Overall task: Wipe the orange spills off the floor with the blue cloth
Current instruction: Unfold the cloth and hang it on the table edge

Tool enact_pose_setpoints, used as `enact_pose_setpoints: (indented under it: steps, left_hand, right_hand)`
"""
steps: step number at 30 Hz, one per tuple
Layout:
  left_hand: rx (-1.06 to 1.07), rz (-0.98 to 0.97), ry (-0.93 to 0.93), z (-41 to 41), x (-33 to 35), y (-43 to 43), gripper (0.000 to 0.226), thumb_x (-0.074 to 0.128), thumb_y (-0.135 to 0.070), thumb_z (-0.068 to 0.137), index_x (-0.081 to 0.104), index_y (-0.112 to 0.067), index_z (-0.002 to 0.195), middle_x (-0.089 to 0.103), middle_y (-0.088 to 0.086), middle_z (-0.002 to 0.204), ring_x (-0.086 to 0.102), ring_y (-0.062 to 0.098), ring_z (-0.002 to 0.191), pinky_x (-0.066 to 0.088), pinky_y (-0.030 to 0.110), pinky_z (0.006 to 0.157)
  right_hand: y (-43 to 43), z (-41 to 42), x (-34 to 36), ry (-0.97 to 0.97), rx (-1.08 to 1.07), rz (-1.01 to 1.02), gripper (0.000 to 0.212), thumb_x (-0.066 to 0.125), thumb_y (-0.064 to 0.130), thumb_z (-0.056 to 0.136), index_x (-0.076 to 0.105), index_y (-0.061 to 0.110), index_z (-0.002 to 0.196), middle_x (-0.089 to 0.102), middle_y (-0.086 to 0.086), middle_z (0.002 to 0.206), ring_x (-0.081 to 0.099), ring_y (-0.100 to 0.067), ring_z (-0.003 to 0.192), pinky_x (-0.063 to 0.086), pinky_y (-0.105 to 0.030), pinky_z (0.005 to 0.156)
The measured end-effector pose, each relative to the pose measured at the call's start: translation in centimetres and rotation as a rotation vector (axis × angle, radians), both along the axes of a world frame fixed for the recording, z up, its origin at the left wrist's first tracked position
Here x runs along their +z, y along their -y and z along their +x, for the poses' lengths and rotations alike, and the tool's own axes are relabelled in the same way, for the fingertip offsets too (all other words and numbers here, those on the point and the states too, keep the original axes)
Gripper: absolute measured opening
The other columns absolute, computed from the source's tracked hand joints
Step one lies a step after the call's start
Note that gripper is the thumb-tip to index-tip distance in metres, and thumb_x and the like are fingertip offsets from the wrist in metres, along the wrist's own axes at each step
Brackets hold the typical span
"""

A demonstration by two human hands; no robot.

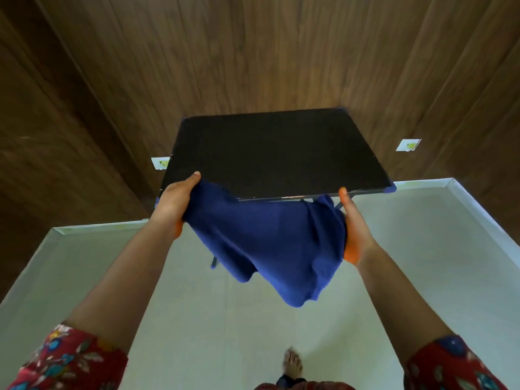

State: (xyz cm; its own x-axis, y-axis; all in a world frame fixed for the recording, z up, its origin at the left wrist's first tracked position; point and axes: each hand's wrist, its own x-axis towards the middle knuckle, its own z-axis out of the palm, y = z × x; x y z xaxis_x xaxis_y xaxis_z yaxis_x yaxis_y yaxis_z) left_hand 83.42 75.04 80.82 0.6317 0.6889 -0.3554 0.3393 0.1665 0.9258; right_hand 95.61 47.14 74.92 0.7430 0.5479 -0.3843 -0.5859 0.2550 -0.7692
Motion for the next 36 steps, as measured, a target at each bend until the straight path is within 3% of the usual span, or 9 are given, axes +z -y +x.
enact_pose_setpoints:
  steps: [4, 8, 11, 17, 21, 26, 30, 33, 36]
  left_hand:
    - [0.020, 0.013, 0.006, 0.9, -0.3, -0.5, 0.035, 0.059, -0.045, 0.091, 0.067, -0.019, 0.112, 0.070, 0.002, 0.110, 0.064, 0.020, 0.102, 0.048, 0.036, 0.097]
    - [0.038, 0.097, 0.033, 1.7, -0.8, 0.1, 0.023, 0.055, -0.040, 0.094, 0.070, -0.022, 0.093, 0.070, 0.001, 0.098, 0.063, 0.016, 0.094, 0.048, 0.029, 0.080]
    - [0.018, 0.173, 0.065, 2.1, -0.7, 0.7, 0.026, 0.049, -0.037, 0.098, 0.068, -0.022, 0.087, 0.070, 0.004, 0.091, 0.063, 0.019, 0.087, 0.047, 0.029, 0.075]
    - [0.062, 0.253, 0.112, 2.9, 0.2, 0.6, 0.030, 0.041, -0.033, 0.102, 0.066, -0.023, 0.087, 0.070, -0.004, 0.088, 0.066, 0.009, 0.081, 0.048, 0.022, 0.071]
    - [0.071, 0.278, 0.033, 4.5, 0.4, -1.0, 0.029, 0.039, -0.036, 0.102, 0.062, -0.027, 0.086, 0.064, -0.006, 0.091, 0.059, 0.009, 0.086, 0.044, 0.026, 0.077]
    - [0.148, 0.244, 0.074, 7.7, -0.5, -3.6, 0.025, 0.047, -0.032, 0.100, 0.062, -0.018, 0.086, 0.063, -0.004, 0.081, 0.057, 0.009, 0.075, 0.043, 0.020, 0.067]
    - [0.233, 0.283, 0.111, 9.7, -1.8, -6.8, 0.033, 0.049, -0.032, 0.098, 0.056, -0.009, 0.075, 0.054, 0.005, 0.073, 0.047, 0.014, 0.068, 0.037, 0.029, 0.063]
    - [0.174, 0.408, 0.054, 11.7, -2.3, -9.5, 0.035, 0.045, -0.028, 0.100, 0.053, -0.008, 0.073, 0.050, 0.006, 0.070, 0.043, 0.018, 0.070, 0.032, 0.033, 0.066]
    - [0.079, 0.615, -0.089, 14.0, -2.5, -12.9, 0.028, 0.043, -0.022, 0.101, 0.057, -0.011, 0.122, 0.059, 0.004, 0.108, 0.052, 0.022, 0.099, 0.040, 0.032, 0.084]
  right_hand:
    - [-1.1, 4.1, 0.8, 0.296, -0.004, -0.432, 0.011, 0.066, 0.023, 0.090, 0.071, 0.015, 0.093, 0.073, -0.010, 0.106, 0.068, -0.024, 0.098, 0.051, -0.037, 0.086]
    - [-1.5, 6.0, 0.0, 0.498, 0.013, -0.582, 0.014, 0.075, 0.020, 0.083, 0.064, 0.014, 0.090, 0.069, -0.001, 0.086, 0.065, -0.015, 0.077, 0.051, -0.031, 0.070]
    - [-2.0, 7.4, -1.7, 0.646, 0.082, -0.822, 0.009, 0.057, 0.018, 0.086, 0.057, 0.013, 0.079, 0.062, -0.009, 0.078, 0.058, -0.029, 0.078, 0.047, -0.043, 0.069]
    - [-2.2, 11.3, -0.1, 0.367, 0.110, -0.584, 0.018, 0.038, 0.020, 0.105, 0.054, 0.015, 0.112, 0.061, -0.013, 0.104, 0.064, -0.025, 0.075, 0.052, -0.036, 0.073]
    - [-4.1, 13.3, 0.2, 0.079, 0.060, -0.209, 0.032, 0.043, 0.046, 0.099, 0.059, 0.025, 0.116, 0.067, -0.001, 0.116, 0.065, -0.018, 0.099, 0.051, -0.036, 0.079]
    - [-6.0, 14.8, -0.7, 0.157, 0.323, -0.462, 0.024, 0.066, 0.023, 0.090, 0.066, 0.015, 0.113, 0.070, -0.003, 0.110, 0.065, -0.019, 0.104, 0.051, -0.033, 0.080]
    - [-7.2, 18.2, 0.5, 0.223, 0.292, -0.450, 0.016, 0.068, 0.014, 0.089, 0.065, 0.016, 0.105, 0.071, -0.005, 0.102, 0.068, -0.018, 0.089, 0.055, -0.033, 0.076]
    - [-9.9, 20.2, 0.5, 0.356, 0.248, -0.714, 0.030, 0.073, 0.016, 0.086, 0.052, 0.015, 0.107, 0.063, -0.008, 0.103, 0.063, -0.021, 0.085, 0.055, -0.036, 0.070]
    - [-12.5, 22.9, 1.8, 0.440, 0.036, -0.625, 0.034, 0.073, 0.018, 0.085, 0.053, 0.018, 0.113, 0.060, -0.006, 0.107, 0.059, -0.021, 0.096, 0.052, -0.035, 0.077]
